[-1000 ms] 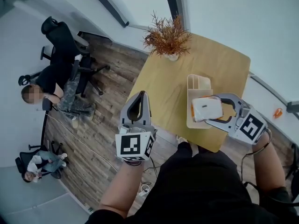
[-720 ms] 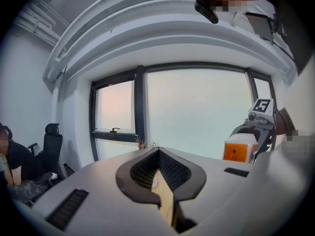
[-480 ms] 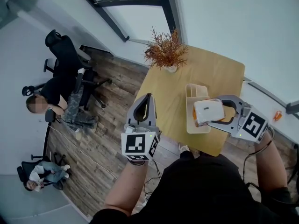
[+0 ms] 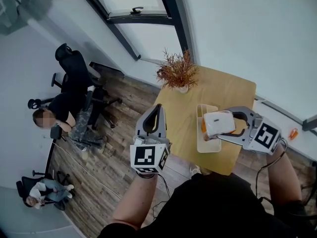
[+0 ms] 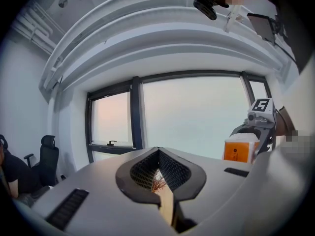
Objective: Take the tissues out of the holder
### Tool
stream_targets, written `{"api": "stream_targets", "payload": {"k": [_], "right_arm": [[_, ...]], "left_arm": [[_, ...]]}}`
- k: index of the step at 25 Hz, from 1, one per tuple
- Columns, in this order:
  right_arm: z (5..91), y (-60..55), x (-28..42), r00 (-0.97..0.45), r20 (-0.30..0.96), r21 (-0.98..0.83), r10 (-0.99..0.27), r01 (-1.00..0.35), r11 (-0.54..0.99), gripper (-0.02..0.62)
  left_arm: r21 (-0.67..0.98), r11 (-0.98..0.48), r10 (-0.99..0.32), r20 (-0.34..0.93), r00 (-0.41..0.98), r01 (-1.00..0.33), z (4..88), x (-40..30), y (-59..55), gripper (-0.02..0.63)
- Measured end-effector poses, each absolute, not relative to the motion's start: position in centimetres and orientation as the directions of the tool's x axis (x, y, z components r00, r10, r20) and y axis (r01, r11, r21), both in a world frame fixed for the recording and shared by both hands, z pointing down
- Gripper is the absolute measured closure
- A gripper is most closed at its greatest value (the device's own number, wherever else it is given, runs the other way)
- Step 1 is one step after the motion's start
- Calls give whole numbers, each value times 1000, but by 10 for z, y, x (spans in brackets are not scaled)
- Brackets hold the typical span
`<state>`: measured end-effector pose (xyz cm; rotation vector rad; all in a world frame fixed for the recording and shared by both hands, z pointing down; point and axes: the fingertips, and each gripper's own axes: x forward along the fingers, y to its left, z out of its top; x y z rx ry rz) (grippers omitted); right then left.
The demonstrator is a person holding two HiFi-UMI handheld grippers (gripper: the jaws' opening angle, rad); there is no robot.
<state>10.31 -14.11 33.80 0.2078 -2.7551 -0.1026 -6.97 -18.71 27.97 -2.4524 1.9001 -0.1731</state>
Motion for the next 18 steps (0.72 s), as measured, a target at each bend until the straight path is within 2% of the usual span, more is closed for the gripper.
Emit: {"api": "stream_targets", "payload": {"k": [18], "right_arm": [[306,-142,101,-938,311,123,-156,-124,985,313]], "left_arm": [[-126,-233,-972,-3,235,-964,245,-74,-182,601]]}}
